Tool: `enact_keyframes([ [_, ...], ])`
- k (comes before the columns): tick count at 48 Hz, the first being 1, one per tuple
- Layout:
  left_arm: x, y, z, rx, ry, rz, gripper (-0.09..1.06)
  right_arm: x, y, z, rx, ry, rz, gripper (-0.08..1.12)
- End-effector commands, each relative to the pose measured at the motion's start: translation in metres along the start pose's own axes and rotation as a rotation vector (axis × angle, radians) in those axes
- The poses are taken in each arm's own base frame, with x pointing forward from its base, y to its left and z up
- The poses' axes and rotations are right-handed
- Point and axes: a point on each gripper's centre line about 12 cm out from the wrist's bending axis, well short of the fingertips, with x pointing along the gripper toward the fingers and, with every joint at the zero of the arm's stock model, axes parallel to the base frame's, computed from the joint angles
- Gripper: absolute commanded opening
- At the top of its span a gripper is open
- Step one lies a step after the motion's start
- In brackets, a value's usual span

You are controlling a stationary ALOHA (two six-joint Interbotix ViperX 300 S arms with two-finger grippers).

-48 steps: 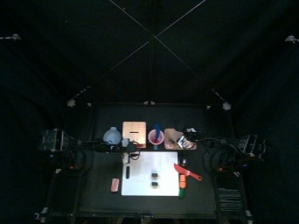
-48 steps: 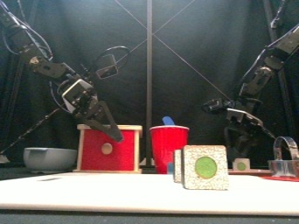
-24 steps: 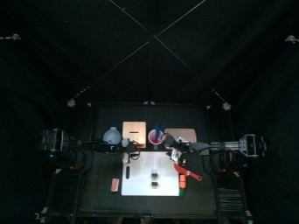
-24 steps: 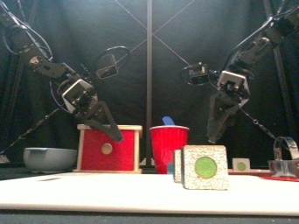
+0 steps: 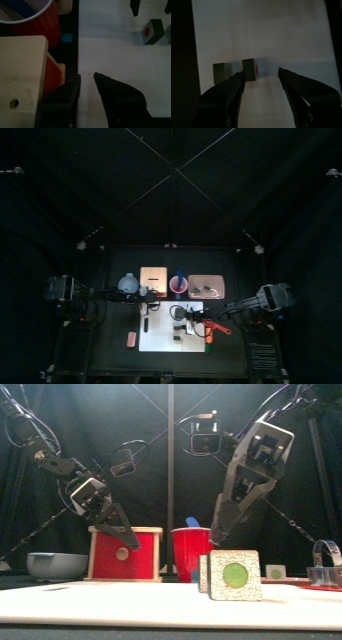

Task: Place sushi on board then cut the sushi with the knife then place the pieces on the plate
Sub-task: Place the 4 sushi pieces on the plate

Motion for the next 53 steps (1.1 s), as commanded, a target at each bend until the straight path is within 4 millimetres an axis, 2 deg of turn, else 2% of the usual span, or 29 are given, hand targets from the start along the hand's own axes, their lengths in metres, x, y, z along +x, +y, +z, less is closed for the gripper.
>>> enact_keyframes([
  [1,0.0,0.001,0.007,0.001,-0.023,0.004,0.7,-0.003,0.007,0.013,0.01,-0.048,0.026,0.87],
  [24,0.0,0.002,0.005,-0.001,-0.015,0.005,0.7,0.028,0.015,0.006,-0.009,0.005,0.023,0.87],
  [29,0.0,0.002,0.005,-0.002,-0.015,0.005,0.7,0.033,0.016,0.003,-0.012,0.017,0.021,0.83],
  [34,0.0,0.002,0.005,-0.002,-0.015,0.005,0.7,0.037,0.015,0.001,-0.011,0.028,0.017,0.72],
  [43,0.0,0.001,0.004,-0.002,-0.014,0.004,0.7,0.031,0.012,0.001,0.001,0.044,0.005,0.56],
  [47,0.0,0.001,0.004,0.0,-0.014,0.004,0.7,0.02,0.007,0.003,0.022,0.06,-0.01,0.56],
  [53,0.0,0.002,0.004,-0.001,-0.013,0.005,0.7,-0.002,-0.014,0.004,0.054,0.068,-0.053,0.56],
])
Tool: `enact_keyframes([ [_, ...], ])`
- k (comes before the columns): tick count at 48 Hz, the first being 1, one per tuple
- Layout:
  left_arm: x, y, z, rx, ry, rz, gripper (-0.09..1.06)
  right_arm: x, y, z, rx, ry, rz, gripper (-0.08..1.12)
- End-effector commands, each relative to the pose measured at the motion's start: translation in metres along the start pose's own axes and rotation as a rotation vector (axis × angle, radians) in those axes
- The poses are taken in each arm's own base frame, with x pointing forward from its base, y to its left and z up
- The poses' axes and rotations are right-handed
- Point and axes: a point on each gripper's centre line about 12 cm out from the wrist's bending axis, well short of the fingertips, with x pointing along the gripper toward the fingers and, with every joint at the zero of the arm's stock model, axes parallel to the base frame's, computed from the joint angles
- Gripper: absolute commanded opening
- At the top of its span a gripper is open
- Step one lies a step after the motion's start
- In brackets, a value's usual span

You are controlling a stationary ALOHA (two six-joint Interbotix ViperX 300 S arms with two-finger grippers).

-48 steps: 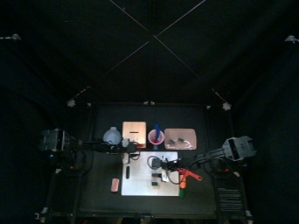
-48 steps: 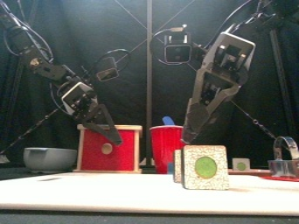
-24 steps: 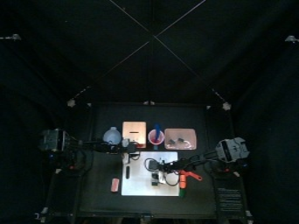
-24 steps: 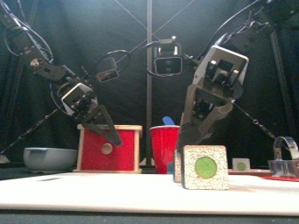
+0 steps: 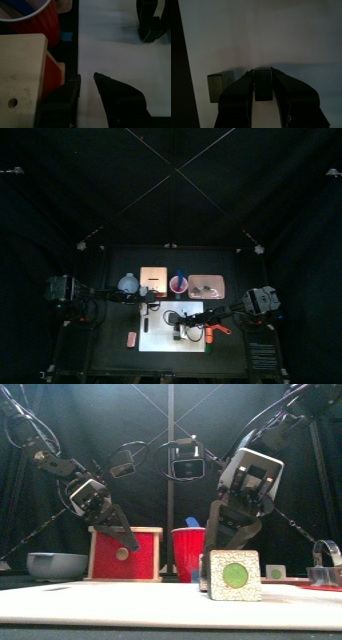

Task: Place sushi on board then cut the sushi with the knife then place the pieces on the plate
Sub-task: Place the 4 sushi pieces on the plate

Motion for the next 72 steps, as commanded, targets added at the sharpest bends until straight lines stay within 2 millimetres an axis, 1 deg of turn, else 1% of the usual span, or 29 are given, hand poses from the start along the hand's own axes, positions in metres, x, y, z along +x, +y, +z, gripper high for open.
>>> enact_keyframes([
  [1,-0.001,0.002,0.006,-0.001,-0.02,0.005,0.7,-0.035,-0.017,0.014,0.043,-0.057,-0.016,0.56],
  [5,-0.001,0.002,0.006,0.0,-0.02,0.004,0.7,-0.056,-0.036,0.012,0.087,-0.078,-0.04,0.56],
  [11,-0.001,0.002,0.006,0.0,-0.02,0.004,0.7,-0.079,-0.067,0.006,0.165,-0.108,-0.081,0.56],
  [15,-0.001,0.002,0.006,0.0,-0.018,0.004,0.7,-0.095,-0.091,-0.001,0.218,-0.115,-0.127,0.56],
  [19,-0.001,0.002,0.006,0.0,-0.02,0.004,0.7,-0.105,-0.115,-0.01,0.28,-0.111,-0.177,0.56],
  [26,-0.001,0.002,0.006,0.002,-0.02,0.004,0.7,-0.117,-0.161,-0.023,0.411,-0.089,-0.272,0.56],
  [36,-0.001,0.002,0.005,0.0,-0.015,0.004,0.7,-0.128,-0.21,-0.038,0.51,-0.066,-0.393,0.56],
  [40,-0.001,0.002,0.004,0.0,-0.009,0.004,0.7,-0.13,-0.226,-0.045,0.546,-0.053,-0.427,0.56],
  [45,-0.001,0.002,0.004,-0.003,-0.007,0.005,0.7,-0.127,-0.24,-0.054,0.582,-0.03,-0.453,0.56],
  [48,-0.001,0.002,0.005,-0.003,-0.01,0.005,0.7,-0.125,-0.245,-0.057,0.584,-0.015,-0.465,0.56],
  [57,-0.001,0.001,0.004,-0.003,-0.008,0.002,0.7,-0.112,-0.253,-0.066,0.572,0.047,-0.481,0.58],
  [62,-0.001,0.0,0.005,-0.002,-0.009,0.001,0.7,-0.104,-0.256,-0.072,0.563,0.088,-0.489,0.67],
  [65,0.0,0.0,0.007,0.001,-0.014,0.0,0.7,-0.102,-0.258,-0.074,0.559,0.1,-0.493,0.76],
  [69,0.0,0.0,0.007,0.0,-0.014,0.002,0.7,-0.103,-0.261,-0.076,0.555,0.106,-0.503,0.84],
  [72,-0.001,0.001,0.007,-0.001,-0.015,0.003,0.7,-0.104,-0.264,-0.076,0.552,0.105,-0.511,0.88],
])
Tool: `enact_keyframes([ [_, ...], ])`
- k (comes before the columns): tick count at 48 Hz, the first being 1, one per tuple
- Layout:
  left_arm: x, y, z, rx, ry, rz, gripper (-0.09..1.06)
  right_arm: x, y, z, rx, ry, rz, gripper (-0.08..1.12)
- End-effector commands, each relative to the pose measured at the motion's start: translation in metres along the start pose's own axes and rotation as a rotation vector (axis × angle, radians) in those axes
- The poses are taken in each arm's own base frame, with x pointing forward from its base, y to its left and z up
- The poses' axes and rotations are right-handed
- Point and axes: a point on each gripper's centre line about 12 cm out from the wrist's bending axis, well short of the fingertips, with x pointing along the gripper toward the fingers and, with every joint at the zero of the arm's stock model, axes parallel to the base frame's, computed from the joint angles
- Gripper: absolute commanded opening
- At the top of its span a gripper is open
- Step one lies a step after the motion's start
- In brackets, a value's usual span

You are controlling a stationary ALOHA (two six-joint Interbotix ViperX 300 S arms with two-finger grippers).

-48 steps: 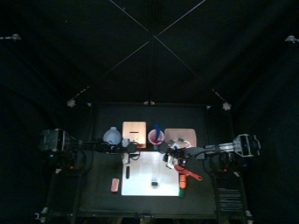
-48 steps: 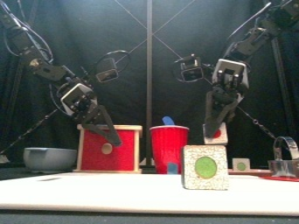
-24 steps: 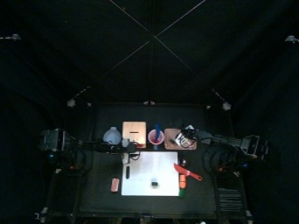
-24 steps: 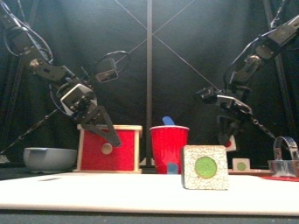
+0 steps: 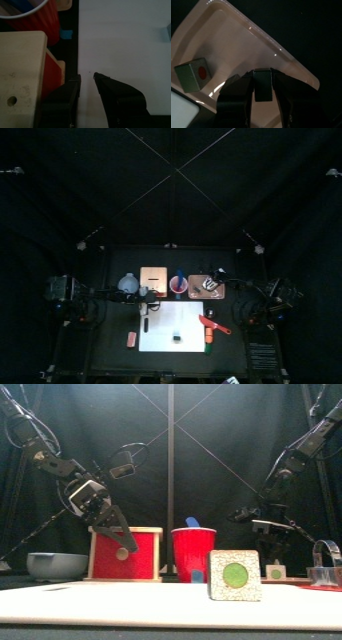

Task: Place sushi on board then cut the sushi with the knife then place the pieces on the plate
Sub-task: Place the 4 sushi pieces on the plate

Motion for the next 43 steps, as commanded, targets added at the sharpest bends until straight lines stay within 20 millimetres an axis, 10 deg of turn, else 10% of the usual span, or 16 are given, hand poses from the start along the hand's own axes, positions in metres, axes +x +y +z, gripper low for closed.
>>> enact_keyframes([
  [1,0.0,0.002,0.009,-0.002,-0.026,0.004,0.7,-0.006,-0.005,0.007,0.008,-0.032,-0.007,0.89],
  [16,-0.001,0.0,0.008,-0.003,-0.025,0.002,0.7,-0.046,0.023,0.022,-0.052,-0.156,0.064,0.89],
  [43,-0.001,0.001,0.006,-0.012,0.002,0.004,0.7,-0.11,0.229,-0.043,-0.622,-0.272,0.436,0.89],
])
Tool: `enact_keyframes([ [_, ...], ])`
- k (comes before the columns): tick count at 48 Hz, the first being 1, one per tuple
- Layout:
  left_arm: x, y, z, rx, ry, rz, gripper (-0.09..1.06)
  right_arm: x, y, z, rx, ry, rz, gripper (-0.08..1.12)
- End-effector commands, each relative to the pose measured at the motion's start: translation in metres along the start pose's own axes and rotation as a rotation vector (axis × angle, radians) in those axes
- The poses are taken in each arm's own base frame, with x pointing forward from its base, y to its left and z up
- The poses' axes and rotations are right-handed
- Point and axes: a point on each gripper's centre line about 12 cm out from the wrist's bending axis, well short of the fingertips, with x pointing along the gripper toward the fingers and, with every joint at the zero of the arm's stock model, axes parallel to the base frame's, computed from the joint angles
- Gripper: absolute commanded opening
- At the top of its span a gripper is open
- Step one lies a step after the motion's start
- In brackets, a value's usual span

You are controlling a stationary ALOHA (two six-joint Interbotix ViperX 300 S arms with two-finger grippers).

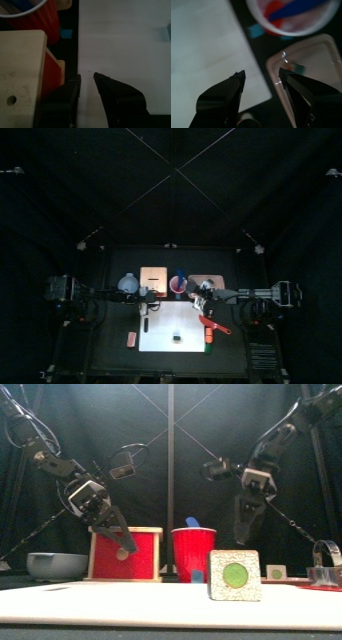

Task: Place sushi on board then cut the sushi with the knife then place the pieces on the plate
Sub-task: Place the 4 sushi pieces on the plate

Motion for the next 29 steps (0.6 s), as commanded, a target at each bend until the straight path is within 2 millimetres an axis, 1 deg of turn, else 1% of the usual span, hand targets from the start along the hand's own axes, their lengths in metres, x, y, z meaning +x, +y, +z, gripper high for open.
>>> enact_keyframes([
  [1,-0.001,0.001,0.009,-0.006,-0.028,0.003,0.7,-0.005,0.036,0.016,-0.056,-0.075,0.082,0.89],
  [6,-0.001,0.001,0.009,-0.009,-0.026,0.003,0.7,0.002,0.059,0.018,-0.063,-0.084,0.137,0.89],
  [15,-0.001,0.001,0.007,-0.026,-0.011,0.006,0.7,0.018,0.091,0.016,-0.004,-0.027,0.206,0.89],
  [22,0.0,0.001,0.006,-0.029,-0.005,0.006,0.7,0.024,0.108,0.019,0.021,-0.012,0.242,0.89],
  [29,0.0,0.002,0.006,-0.028,-0.004,0.008,0.7,0.026,0.121,0.024,0.032,-0.012,0.266,0.89],
])
